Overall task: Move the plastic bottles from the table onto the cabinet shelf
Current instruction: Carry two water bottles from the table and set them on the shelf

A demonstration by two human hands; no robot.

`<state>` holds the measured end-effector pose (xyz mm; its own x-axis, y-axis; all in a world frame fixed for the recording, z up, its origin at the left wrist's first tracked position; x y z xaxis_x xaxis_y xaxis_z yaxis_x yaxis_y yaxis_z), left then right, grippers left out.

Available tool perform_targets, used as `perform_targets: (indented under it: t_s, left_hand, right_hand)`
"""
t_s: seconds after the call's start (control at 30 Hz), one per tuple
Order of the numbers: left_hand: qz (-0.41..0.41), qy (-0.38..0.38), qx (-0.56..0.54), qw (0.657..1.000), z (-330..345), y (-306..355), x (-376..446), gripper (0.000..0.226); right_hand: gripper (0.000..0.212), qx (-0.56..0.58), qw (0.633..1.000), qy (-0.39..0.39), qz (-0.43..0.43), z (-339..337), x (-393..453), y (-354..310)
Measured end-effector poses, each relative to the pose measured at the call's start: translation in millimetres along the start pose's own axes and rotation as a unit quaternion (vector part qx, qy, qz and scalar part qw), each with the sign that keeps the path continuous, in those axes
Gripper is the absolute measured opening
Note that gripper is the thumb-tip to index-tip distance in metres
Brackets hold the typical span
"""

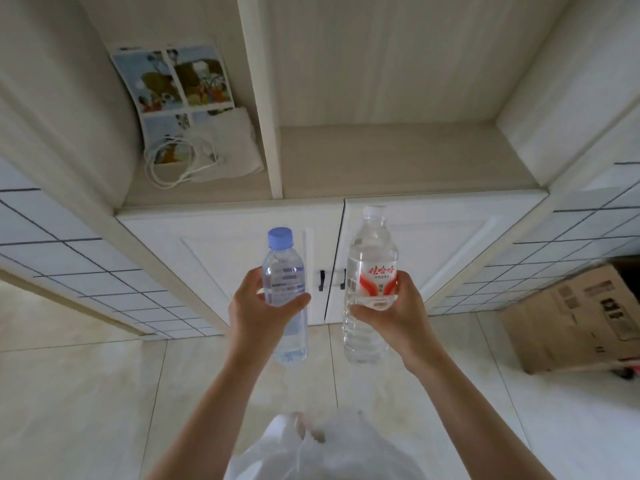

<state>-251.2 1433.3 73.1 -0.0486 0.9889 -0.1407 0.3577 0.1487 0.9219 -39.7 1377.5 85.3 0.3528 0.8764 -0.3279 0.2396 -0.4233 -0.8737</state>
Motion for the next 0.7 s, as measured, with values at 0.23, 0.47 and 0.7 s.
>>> perform_targets:
  t_s: [0.23,0.47,0.7]
  left_hand:
    - [0.033,0.0,-0.01,0.999,27.9,52.7,66.5,0.049]
    - [0.09,0.052,-0.034,0.994,65.4,118.0,117.1,0.044]
    - [0.122,0.13,-0.07,0.982,79.6,170.0,173.2,0.046]
  right_hand:
    - [0.053,-0.007,0.999,0.004,-0.049,-24.0,69.2,-47.7]
    - [0.065,-0.002,0.993,-0.011,-0.118,-58.6,144.7,-104.5]
    - [0.069,0.007,0.985,-0.021,-0.173,-74.4,210.2,-150.7]
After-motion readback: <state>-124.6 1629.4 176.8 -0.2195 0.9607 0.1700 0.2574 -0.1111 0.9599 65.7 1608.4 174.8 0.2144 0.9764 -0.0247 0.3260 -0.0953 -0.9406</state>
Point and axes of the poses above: each hand's wrist, its own x-axis towards the middle knuckle, its own z-axis out of the palm, y = z × x, the point moved 3 cm from there along x, towards the middle knuckle, and after that the axes turned 3 degrees about -y, right-handed, at the moved point
